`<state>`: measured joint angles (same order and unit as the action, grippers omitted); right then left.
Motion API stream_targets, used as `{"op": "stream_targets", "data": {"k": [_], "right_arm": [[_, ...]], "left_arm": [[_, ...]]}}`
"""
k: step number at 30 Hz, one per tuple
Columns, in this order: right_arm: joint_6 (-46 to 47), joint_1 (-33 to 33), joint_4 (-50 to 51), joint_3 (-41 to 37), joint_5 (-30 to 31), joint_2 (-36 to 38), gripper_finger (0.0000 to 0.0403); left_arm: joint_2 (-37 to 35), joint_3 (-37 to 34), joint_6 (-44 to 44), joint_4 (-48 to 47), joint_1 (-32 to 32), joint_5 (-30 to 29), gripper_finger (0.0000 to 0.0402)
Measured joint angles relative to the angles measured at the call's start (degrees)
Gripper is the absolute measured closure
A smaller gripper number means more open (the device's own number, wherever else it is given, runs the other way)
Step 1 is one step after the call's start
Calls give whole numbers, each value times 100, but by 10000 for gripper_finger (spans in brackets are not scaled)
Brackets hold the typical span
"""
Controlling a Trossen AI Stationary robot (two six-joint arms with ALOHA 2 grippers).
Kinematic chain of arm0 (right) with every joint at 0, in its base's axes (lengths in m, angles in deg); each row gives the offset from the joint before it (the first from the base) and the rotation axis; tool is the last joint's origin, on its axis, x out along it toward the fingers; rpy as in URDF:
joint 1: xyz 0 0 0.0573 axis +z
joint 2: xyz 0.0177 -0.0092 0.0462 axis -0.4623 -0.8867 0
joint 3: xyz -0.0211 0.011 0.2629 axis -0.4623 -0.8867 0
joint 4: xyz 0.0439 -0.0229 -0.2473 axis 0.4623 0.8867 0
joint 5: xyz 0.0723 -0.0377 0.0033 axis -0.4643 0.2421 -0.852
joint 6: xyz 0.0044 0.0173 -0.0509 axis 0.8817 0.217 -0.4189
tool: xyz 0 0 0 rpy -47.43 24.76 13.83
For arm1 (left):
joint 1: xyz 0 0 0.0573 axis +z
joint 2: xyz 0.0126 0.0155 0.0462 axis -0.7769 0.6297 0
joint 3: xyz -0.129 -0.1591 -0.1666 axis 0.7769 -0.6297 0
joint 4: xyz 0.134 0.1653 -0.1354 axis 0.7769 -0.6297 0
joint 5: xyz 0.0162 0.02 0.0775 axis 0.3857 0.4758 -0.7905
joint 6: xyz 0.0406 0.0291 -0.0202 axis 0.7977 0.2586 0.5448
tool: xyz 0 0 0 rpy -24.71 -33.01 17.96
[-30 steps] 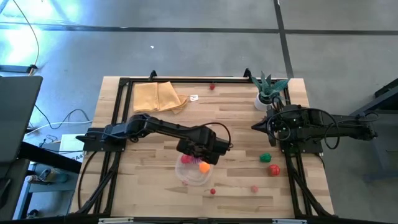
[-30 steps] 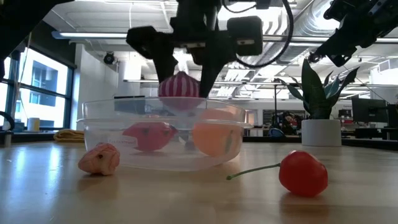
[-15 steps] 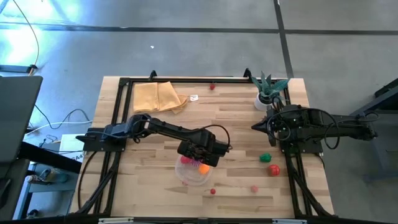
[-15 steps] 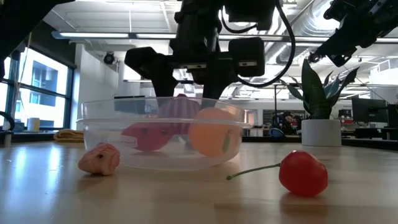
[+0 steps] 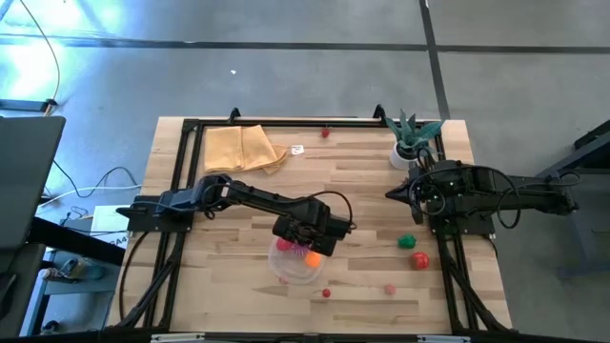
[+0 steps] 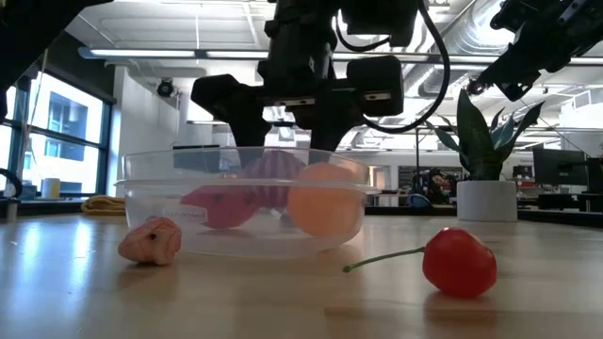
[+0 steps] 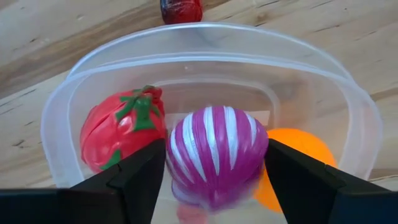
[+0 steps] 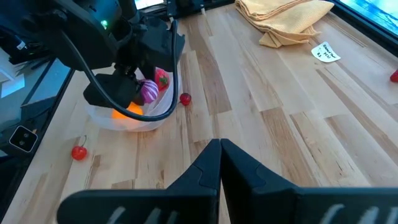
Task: Pick and placing Produce into tupperware
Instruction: Put the onion into the bin, then put the top cherry into the bin
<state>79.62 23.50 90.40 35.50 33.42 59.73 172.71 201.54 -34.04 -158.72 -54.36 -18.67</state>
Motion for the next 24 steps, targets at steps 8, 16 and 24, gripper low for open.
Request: {"op": "stream_targets", "data": {"k": [8, 16, 24], "right_arm": [[0, 0, 0, 0, 1, -2, 402], [0, 0, -2, 0, -1, -2, 402], [0, 2, 0, 0, 1, -2, 402]], "left_arm": [[0, 0, 28, 30, 5, -87, 96], [7, 79, 48, -47, 22, -59, 103], [4, 802, 131, -568, 82, -55, 105]]}}
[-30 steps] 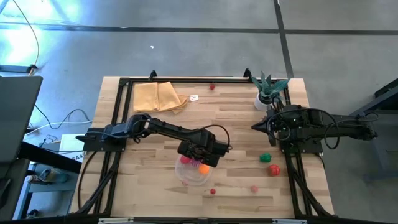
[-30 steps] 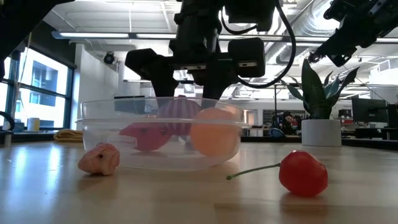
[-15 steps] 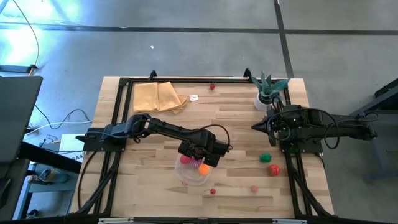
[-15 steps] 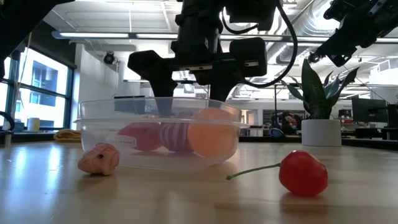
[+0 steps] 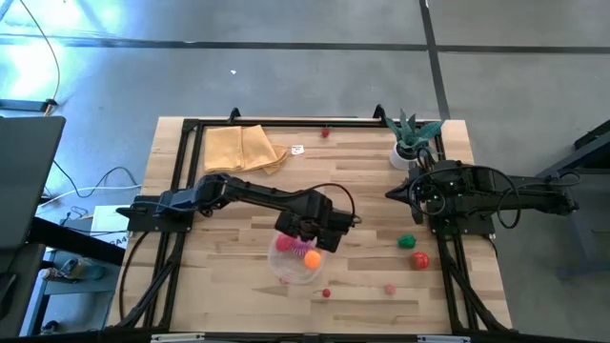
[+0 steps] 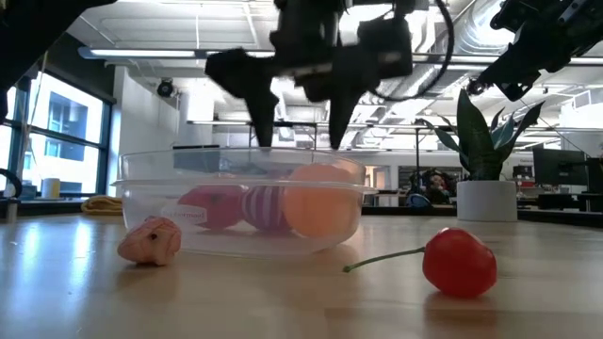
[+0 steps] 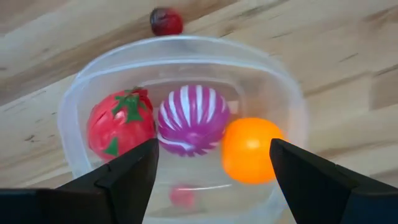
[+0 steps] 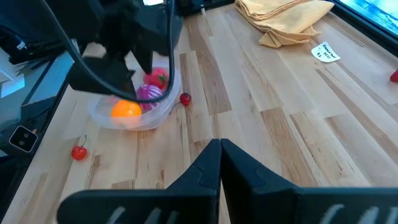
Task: Pick and placing Produce into tupperware
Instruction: Put the top cherry into the bin
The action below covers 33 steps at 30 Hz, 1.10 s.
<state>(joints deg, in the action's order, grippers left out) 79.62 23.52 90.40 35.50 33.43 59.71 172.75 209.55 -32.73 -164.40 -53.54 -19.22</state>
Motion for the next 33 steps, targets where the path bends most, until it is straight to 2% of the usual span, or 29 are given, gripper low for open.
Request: {"op": "stream_targets", "data": {"k": [4, 7, 10, 15, 18, 23, 27, 29, 33], "right_arm": [[0, -1, -1, 0, -1, 1, 402], [0, -2, -2, 0, 0, 0, 402], [0, -2, 0, 0, -1, 0, 402], [0, 0, 0, 0, -2, 0, 402], [0, -2, 0, 0, -1, 0, 402], [0, 0, 0, 0, -2, 2, 402], [0, -1, 0, 0, -2, 2, 402], [0, -1, 0, 0, -1, 2, 402], [0, -1, 0, 0, -1, 2, 402]], "left_arm": [[0, 400, 177, -298, 72, -512, 103], [-2, 629, 702, -429, 166, -1009, 103], [-2, 819, 1532, -569, 324, -1570, 102], [-2, 878, 3428, -629, 666, -2463, 102], [-2, 884, 4161, -628, 904, -2904, 102], [-2, 884, 5281, -180, 1260, -2939, 105], [-2, 884, 6310, 127, 1429, -2724, 105], [-2, 884, 6457, 133, 1471, -2537, 106], [-2, 884, 6518, 267, 1486, -2574, 113]]}}
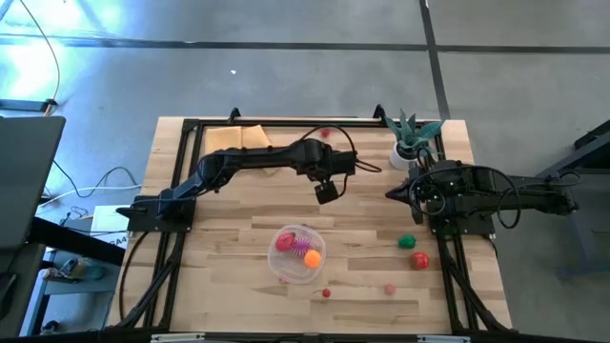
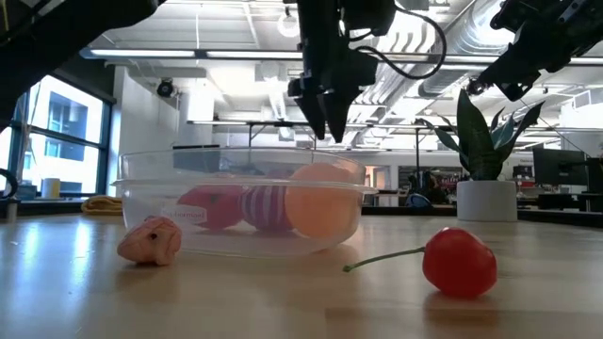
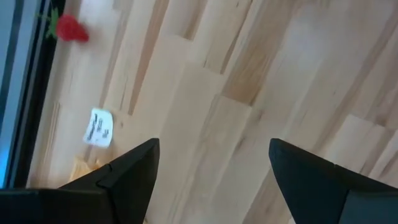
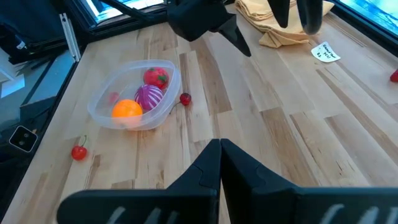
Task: Pick and placing Produce into tupperware
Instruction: Put the top cherry into the bin
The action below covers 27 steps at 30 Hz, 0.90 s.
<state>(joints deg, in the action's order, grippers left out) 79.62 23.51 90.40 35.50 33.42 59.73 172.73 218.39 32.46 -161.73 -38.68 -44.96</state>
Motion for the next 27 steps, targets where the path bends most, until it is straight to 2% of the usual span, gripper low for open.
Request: {"op": "stream_targets", "data": {"k": [7, 12, 19, 22, 27], "right_arm": [[0, 1, 0, 0, 1, -2, 402], [0, 0, 0, 0, 1, 0, 402], [0, 1, 0, 0, 1, 0, 402], [0, 1, 0, 0, 1, -2, 402], [0, 1, 0, 0, 1, 0, 402]], "left_arm": [[0, 0, 1051, 14, 91, -302, 144], [0, 0, 1834, -31, 527, -216, 168], [0, 0, 2499, 139, 1720, 1513, 192], [0, 0, 2237, 574, 2113, 1844, 200], [0, 0, 1894, 1566, 2421, 2116, 206]]}}
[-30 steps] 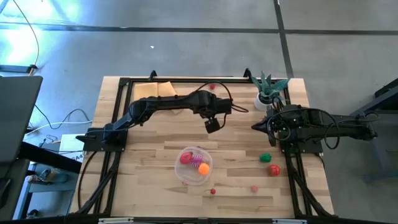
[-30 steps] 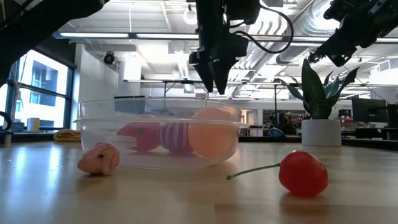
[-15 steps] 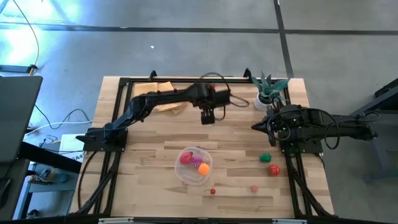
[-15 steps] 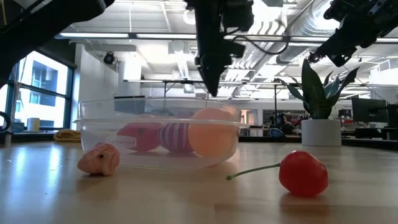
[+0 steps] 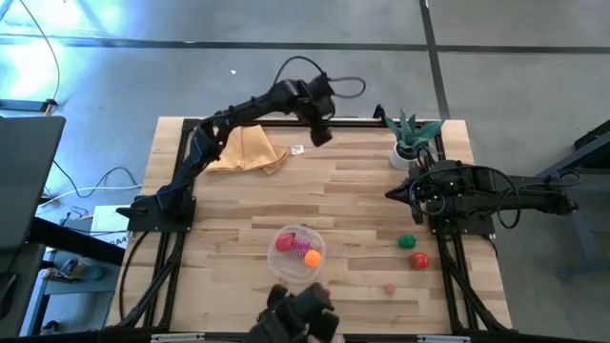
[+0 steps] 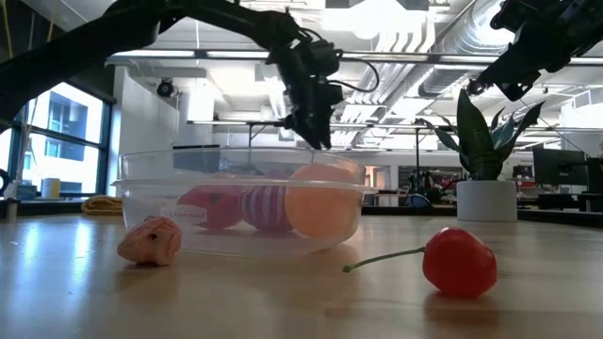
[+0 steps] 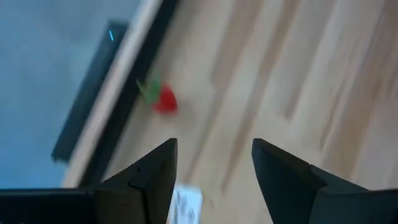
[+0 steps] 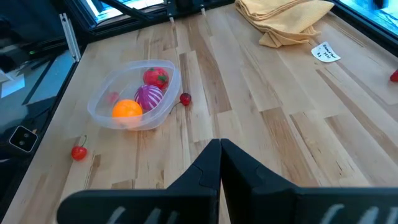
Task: Pick and placing Produce into tupperware
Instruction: Put the top cherry into the bin
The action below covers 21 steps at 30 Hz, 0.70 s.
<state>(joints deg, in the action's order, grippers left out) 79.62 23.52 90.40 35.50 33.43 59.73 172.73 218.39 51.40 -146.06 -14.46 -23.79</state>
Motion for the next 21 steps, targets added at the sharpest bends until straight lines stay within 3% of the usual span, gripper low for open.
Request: {"op": "stream_targets", "data": {"k": [8, 21], "right_arm": [[0, 0, 0, 0, -1, -1, 402], [0, 0, 0, 1, -2, -1, 402]], "left_arm": [[0, 0, -335, 904, 61, 33, 206], [292, -7, 11, 711, 199, 1249, 206]]}}
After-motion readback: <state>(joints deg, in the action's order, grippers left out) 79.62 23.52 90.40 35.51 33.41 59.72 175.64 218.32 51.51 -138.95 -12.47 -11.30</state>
